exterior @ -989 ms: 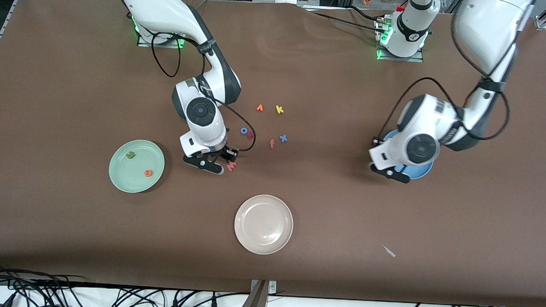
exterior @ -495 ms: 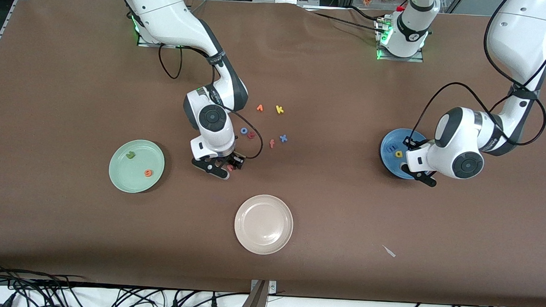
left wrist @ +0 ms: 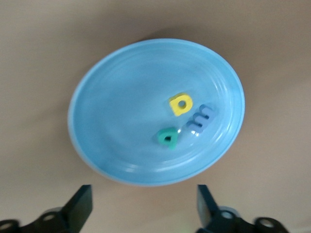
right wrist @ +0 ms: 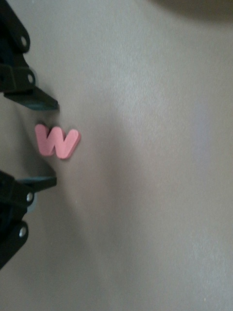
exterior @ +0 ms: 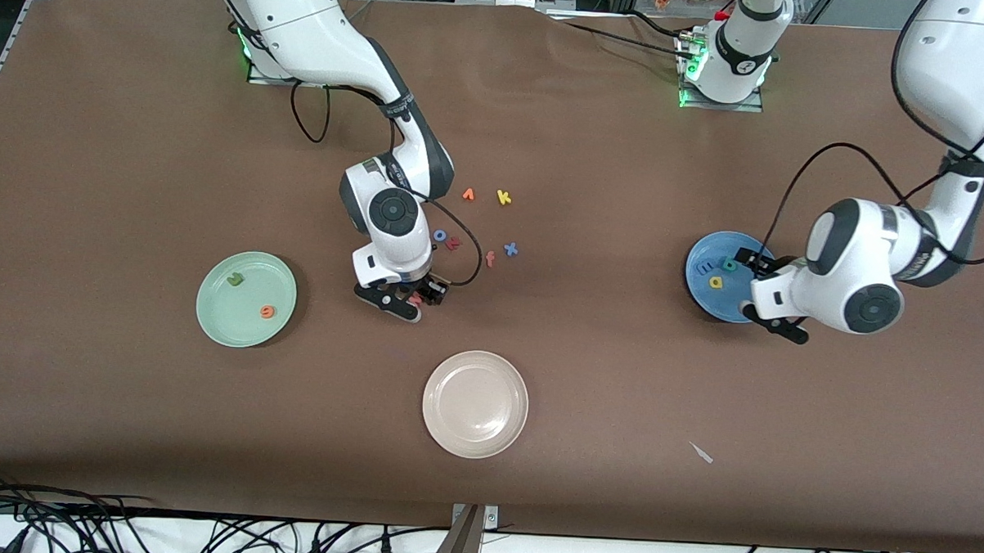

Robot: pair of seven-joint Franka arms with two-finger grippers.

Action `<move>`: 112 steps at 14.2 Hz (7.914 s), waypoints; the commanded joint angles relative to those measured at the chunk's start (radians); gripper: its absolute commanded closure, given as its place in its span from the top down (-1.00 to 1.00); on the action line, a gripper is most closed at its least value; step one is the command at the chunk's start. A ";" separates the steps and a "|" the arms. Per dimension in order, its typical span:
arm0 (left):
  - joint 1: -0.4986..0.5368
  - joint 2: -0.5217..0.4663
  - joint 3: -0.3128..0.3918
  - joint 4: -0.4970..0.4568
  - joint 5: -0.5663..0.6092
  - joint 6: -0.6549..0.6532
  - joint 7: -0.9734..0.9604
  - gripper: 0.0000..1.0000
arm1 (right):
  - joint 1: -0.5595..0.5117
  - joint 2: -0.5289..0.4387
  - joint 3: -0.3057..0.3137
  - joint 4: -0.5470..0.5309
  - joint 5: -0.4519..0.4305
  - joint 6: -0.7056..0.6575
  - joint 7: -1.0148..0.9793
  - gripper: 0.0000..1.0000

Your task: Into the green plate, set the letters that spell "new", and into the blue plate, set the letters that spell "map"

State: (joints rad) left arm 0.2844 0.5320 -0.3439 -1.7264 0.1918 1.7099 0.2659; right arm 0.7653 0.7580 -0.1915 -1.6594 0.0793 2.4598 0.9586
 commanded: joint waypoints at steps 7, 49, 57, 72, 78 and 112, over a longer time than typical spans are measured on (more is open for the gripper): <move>0.050 -0.017 -0.003 0.202 -0.026 -0.203 -0.065 1.00 | 0.002 0.017 -0.009 0.029 0.007 0.004 -0.040 -0.69; -0.185 -0.581 0.264 0.015 -0.209 -0.157 -0.063 1.00 | -0.067 -0.483 -0.400 0.147 0.082 -0.792 -0.995 0.99; -0.185 -0.581 0.264 0.015 -0.209 -0.157 -0.063 1.00 | -0.181 -0.583 -0.273 0.136 0.045 -0.817 -0.983 0.99; -0.185 -0.581 0.264 0.015 -0.209 -0.159 -0.063 1.00 | -0.574 -0.707 0.132 0.072 -0.095 -0.870 -0.965 0.99; -0.186 -0.576 0.264 0.015 -0.209 -0.159 -0.063 1.00 | -0.574 -0.697 0.100 0.092 -0.096 -0.894 -0.971 0.99; -0.186 -0.575 0.263 0.015 -0.207 -0.161 -0.063 1.00 | -0.577 -0.689 0.083 0.099 -0.095 -0.881 -0.965 0.99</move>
State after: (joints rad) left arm 0.0969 -0.0330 -0.0858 -1.7042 0.0202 1.5576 0.1828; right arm 0.1960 0.0679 -0.1141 -1.5762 -0.0051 1.5886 -0.0146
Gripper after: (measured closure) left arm 0.000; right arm 0.004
